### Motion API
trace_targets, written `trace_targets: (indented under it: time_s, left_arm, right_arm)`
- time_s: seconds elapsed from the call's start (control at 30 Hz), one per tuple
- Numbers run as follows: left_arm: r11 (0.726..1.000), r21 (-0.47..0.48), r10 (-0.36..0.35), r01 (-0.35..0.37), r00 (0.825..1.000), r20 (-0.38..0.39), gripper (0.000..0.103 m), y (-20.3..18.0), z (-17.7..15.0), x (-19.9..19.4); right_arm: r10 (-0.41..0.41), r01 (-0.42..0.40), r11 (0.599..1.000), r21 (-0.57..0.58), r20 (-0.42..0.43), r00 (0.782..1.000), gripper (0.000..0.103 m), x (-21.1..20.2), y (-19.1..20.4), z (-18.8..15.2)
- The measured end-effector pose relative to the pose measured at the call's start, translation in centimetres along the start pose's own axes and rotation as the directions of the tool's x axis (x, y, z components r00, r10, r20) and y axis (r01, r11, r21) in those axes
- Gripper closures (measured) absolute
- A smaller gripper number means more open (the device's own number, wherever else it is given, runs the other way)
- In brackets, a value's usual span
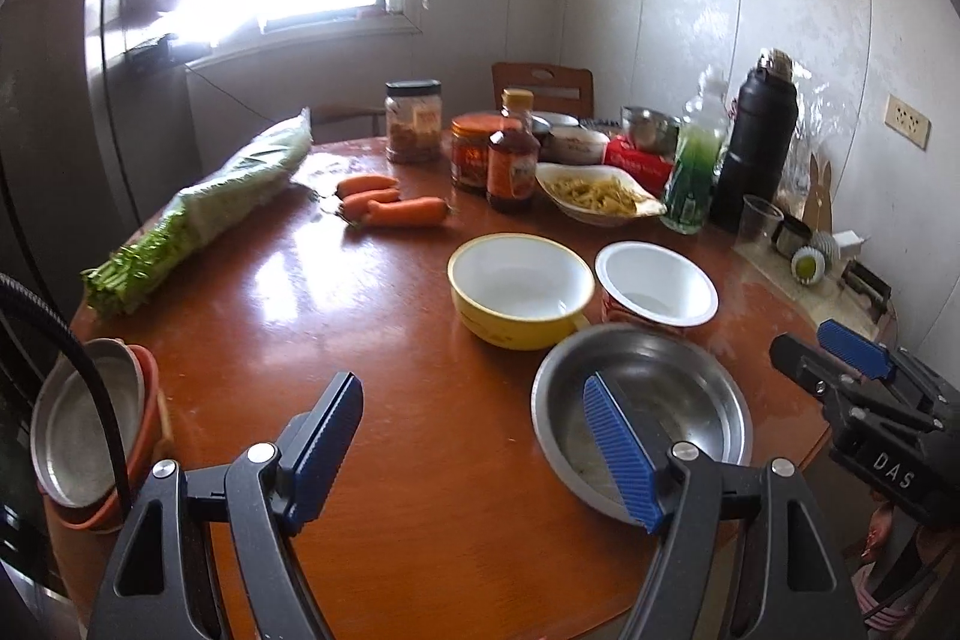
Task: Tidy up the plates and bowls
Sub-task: 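Move both grippers to the large steel bowl and grasp its rim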
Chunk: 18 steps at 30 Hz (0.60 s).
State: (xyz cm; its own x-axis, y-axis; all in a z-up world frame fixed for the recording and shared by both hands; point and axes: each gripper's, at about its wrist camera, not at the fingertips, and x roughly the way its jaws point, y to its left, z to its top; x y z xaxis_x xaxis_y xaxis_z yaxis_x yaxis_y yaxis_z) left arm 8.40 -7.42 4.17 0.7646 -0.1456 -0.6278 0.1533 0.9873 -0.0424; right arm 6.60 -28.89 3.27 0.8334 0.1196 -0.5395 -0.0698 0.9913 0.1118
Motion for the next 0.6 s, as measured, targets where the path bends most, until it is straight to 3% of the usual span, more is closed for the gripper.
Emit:
trace_targets:
  time_s: [0.43, 0.6]
  left_arm:
    - [0.999, 0.014, -0.037, 0.039, 0.993, -0.113, 0.027, -1.8, -1.1, 5.2]
    - [0.998, 0.003, -0.055, 0.056, 0.987, -0.149, 0.027, -2.1, -1.7, 7.0]
  right_arm:
    - [0.049, -0.050, 0.999, -0.007, -0.107, 0.993, 0.035, 4.7, -0.2, -2.4]
    - [0.045, -0.046, 0.999, -0.008, -0.126, 0.991, 0.040, 5.8, -0.6, -3.1]
